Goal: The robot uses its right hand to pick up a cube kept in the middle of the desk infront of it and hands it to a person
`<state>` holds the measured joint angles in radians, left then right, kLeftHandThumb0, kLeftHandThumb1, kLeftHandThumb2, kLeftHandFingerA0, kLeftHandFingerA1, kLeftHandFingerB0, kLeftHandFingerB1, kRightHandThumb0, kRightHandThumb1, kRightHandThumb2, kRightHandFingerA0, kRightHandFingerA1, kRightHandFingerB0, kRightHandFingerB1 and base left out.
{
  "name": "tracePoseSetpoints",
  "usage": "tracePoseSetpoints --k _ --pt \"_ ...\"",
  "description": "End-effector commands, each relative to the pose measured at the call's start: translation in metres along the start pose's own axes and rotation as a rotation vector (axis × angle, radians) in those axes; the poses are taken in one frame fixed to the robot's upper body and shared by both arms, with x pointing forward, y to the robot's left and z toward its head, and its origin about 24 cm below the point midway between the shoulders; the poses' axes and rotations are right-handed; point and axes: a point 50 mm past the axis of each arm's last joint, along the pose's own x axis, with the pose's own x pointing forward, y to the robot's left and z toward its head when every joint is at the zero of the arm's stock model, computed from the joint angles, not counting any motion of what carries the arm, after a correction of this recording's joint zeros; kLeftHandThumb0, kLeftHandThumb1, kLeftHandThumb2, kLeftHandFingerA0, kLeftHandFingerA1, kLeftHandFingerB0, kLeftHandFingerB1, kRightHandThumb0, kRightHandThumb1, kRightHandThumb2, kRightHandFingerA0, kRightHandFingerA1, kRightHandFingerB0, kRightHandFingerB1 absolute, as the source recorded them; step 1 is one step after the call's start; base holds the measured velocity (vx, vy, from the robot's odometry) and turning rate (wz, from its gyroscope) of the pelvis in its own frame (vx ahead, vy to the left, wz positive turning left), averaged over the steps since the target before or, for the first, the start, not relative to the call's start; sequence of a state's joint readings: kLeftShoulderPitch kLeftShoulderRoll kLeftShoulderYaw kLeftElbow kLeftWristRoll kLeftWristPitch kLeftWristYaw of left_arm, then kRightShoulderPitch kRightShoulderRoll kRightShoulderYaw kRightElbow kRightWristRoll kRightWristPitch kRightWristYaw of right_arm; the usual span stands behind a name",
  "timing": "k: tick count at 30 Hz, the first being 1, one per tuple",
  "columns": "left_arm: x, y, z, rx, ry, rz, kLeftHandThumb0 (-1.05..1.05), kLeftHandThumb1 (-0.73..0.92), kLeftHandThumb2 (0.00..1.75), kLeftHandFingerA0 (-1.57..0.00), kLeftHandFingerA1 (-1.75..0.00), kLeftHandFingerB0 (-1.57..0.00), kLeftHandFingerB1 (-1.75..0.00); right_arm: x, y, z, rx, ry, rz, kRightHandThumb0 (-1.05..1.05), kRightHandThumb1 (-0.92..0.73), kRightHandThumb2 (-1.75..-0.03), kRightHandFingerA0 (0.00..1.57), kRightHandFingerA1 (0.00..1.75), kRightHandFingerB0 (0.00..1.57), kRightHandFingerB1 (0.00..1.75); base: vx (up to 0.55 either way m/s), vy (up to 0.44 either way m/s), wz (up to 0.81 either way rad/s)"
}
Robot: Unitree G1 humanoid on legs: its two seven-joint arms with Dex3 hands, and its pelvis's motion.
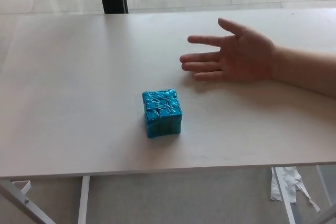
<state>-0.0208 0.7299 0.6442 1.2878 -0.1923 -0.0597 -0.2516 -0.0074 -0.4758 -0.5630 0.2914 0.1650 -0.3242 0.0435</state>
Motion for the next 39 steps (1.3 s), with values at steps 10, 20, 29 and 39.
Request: tracePoseSetpoints --k 10,20,29,39 --pt "-0.002 -0.002 -0.015 0.11 0.066 -0.033 -0.65 0.55 0.57 -0.64 -0.57 -0.47 -0.38 0.038 0.183 0.214 -0.008 -0.622 0.606 -0.78 -0.47 -0.85 0.27 0.54 0.18 0.41 0.0 0.0 0.0" --pt "-0.003 -0.002 -0.016 0.159 0.068 -0.044 -0.67 0.57 0.58 -0.66 -0.65 -0.48 -0.38 0.014 0.266 0.193 -0.216 -0.537 0.906 -0.85 -0.63 -0.61 0.3 0.52 0.26 0.32 0.0 0.0 0.0" --pt "-0.003 -0.005 -0.021 0.169 0.071 -0.046 -0.67 0.45 0.87 -0.59 -0.68 -0.4 -0.51 -0.013 0.305 0.161 -0.384 -0.505 1.08 -0.83 -0.48 -0.9 0.25 0.54 0.18 0.43 0.0 0.0 0.0" --pt "-0.003 -0.005 -0.019 0.176 0.07 -0.056 -0.65 0.58 0.59 -0.64 -0.62 -0.46 -0.38 -0.011 0.323 0.156 -0.475 -0.484 1.101 -0.85 -0.64 -0.61 0.28 0.52 0.23 0.35 0.0 0.0 0.0"
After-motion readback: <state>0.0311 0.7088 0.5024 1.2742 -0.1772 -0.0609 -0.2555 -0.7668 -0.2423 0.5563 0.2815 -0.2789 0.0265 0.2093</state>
